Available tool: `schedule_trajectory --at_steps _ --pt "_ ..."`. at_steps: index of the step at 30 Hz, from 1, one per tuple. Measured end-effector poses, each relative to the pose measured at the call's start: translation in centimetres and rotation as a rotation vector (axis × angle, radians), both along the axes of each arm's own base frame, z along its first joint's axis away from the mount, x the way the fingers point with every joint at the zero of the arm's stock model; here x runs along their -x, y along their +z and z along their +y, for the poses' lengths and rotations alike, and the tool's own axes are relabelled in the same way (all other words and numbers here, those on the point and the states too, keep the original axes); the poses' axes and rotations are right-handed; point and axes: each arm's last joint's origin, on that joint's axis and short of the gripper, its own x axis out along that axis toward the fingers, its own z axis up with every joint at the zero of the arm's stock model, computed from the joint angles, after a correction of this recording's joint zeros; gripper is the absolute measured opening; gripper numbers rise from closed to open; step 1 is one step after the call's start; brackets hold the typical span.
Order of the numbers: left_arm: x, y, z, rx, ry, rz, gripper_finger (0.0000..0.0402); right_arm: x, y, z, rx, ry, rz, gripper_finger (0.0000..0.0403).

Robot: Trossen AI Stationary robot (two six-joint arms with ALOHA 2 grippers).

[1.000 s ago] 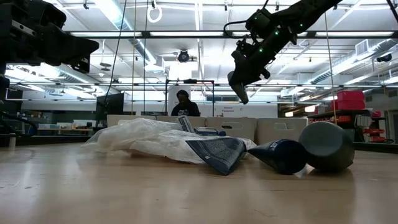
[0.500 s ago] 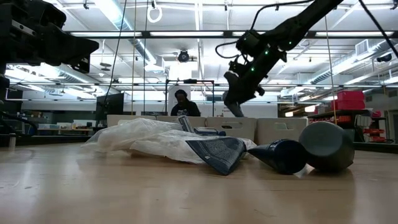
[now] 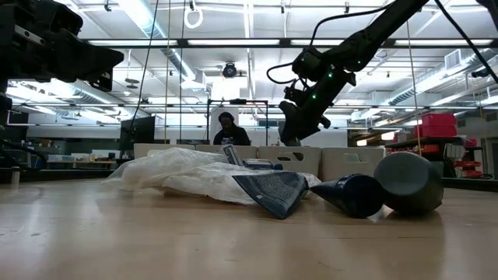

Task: Pick & Place Travel size toiletries
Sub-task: Put the gray deodorant into the middle gray bin

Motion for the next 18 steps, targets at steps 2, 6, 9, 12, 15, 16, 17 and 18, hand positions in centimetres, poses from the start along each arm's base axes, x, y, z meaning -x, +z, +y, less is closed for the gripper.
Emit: schedule_trajectory --at_steps 2,6,9,12,15,16,17,18 --pt "0.0 -0.01 0.0 0.0 0.0 0.0 0.0016 0.01 -0.01 0.0 -0.002 -0.002 0.0 0.0242" --pt "0.0 0.0 0.0 0.0 0.0 0.0 0.0016 0.04 -0.02 -0.02 -0.003 -0.003 0.001 0.0254" --pt "0.0 -0.01 0.0 0.0 0.0 0.001 0.0016 0.04 -0.02 -0.02 -0.003 -0.003 0.001 0.0266" --pt "0.0 -0.01 0.0 0.0 0.0 0.0 0.0016 0.05 -0.02 -0.02 -0.004 -0.003 0.002 0.0277" --pt "0.0 -0.01 0.0 0.0 0.0 0.0 0.0016 0.05 -0.02 -0.02 -0.004 -0.003 0.002 0.0283" --pt "0.0 0.0 0.0 0.0 0.0 0.0 0.0016 0.05 -0.03 -0.01 -0.004 -0.003 0.002 0.0284" --pt "0.0 0.0 0.0 0.0 0.0 0.0 0.0016 0.05 -0.03 -0.01 -0.005 -0.003 0.003 0.0285" --pt "0.0 -0.01 0.0 0.0 0.0 0.0 0.0016 0.05 -0.03 -0.01 -0.005 -0.003 0.002 0.0285"
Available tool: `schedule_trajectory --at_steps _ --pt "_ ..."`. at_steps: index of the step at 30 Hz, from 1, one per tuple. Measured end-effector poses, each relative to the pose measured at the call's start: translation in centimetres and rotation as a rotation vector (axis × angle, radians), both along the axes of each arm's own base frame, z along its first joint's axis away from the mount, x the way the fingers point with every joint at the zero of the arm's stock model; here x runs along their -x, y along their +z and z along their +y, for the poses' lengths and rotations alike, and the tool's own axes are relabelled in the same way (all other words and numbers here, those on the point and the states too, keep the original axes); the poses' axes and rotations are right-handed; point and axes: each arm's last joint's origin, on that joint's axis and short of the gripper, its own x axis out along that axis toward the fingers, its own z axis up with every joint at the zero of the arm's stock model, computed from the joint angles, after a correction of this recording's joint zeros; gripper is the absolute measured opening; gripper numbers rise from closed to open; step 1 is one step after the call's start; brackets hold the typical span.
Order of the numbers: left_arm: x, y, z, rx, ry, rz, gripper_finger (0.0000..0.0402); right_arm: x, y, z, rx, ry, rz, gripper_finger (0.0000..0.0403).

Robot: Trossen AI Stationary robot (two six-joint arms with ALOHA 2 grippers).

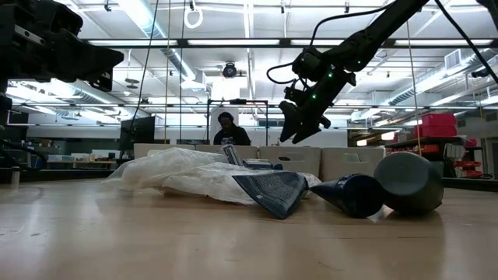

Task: Pick & Place Travel size toiletries
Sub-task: Put the gray deodorant into the middle gray bin

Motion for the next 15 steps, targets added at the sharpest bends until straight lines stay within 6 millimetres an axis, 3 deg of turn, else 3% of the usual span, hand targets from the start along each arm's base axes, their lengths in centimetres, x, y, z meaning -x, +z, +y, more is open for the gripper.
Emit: schedule_trajectory --at_steps 7,15 --pt "0.0 0.0 0.0 0.0 0.0 0.0 0.0016 -0.1 0.1 0.2 0.002 0.01 0.0 0.0272" --pt "0.0 0.0 0.0 0.0 0.0 0.0 0.0016 -0.6 2.9 2.5 0.078 0.117 -0.041 0.0261"
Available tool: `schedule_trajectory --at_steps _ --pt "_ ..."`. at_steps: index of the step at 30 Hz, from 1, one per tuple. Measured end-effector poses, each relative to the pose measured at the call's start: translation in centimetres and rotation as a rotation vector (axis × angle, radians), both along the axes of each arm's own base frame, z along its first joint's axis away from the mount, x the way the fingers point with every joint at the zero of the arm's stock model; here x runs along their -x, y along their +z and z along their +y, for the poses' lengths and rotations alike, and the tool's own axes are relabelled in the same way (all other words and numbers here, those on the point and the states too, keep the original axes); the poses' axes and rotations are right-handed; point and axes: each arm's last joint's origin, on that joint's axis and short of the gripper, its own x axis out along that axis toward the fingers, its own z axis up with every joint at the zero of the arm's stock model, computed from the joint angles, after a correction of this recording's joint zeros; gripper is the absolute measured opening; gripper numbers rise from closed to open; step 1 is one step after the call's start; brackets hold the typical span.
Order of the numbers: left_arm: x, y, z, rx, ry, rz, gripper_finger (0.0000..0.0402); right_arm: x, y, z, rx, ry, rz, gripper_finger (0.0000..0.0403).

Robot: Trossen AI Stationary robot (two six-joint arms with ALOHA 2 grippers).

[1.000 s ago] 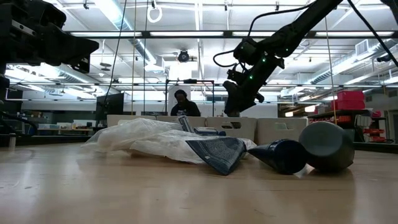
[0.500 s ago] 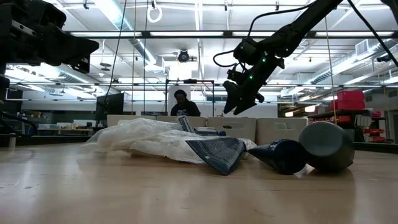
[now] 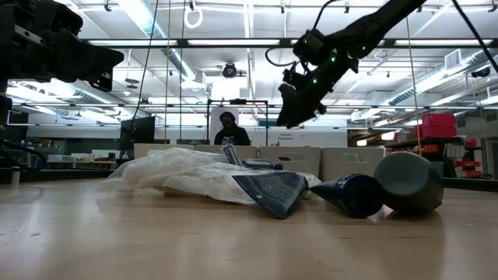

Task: Pick & Place Travel size toiletries
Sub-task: Put the gray deodorant into the middle gray bin

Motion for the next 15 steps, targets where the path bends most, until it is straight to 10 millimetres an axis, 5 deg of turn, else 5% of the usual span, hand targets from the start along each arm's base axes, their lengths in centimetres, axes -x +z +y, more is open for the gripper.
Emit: schedule_trajectory --at_steps 15 --pt "0.0 0.0 0.0 0.0 0.0 0.0 0.0016 -1.6 2.0 4.8 0.076 0.195 -0.023 0.0277"
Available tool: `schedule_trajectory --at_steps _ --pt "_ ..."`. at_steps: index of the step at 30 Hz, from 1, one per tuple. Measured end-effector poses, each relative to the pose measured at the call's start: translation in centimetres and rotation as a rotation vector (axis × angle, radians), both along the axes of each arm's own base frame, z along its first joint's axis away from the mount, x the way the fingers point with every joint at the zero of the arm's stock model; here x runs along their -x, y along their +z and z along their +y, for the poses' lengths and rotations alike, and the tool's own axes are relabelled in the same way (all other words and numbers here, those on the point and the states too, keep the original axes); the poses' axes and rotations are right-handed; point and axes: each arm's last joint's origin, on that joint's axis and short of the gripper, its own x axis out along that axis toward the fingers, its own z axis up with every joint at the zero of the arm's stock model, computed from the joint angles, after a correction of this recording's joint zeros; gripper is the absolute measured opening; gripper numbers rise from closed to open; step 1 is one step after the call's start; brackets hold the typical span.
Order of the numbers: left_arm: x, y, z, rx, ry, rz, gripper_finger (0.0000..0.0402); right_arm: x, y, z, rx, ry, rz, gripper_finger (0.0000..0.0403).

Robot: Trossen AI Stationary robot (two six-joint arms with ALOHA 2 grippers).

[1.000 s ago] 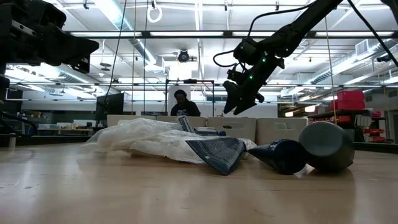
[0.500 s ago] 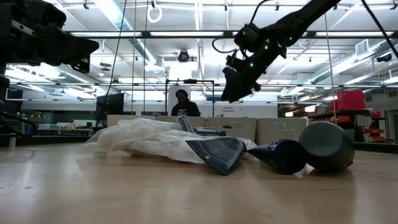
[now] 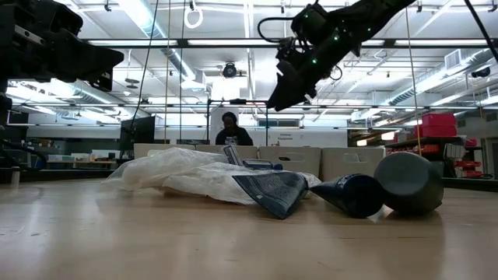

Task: Pick & Place Travel size toiletries
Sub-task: Put the gray deodorant into the middle gray bin

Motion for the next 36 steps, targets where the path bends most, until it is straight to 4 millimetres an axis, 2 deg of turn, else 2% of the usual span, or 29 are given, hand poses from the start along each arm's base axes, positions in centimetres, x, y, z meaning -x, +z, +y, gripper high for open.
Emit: schedule_trajectory --at_steps 13,19,36 --pt "0.0 0.0 0.0 0.0 0.0 0.0 0.0016 -1.9 -0.4 7.7 -0.121 0.376 0.017 0.0296" --pt "0.0 0.0 0.0 0.0 0.0 0.0 0.0016 -2.3 -0.4 10.9 -0.077 0.539 0.034 0.0287" --pt "0.0 0.0 0.0 0.0 0.0 0.0 0.0016 -2.0 -0.5 17.2 -0.081 0.723 0.066 0.025"
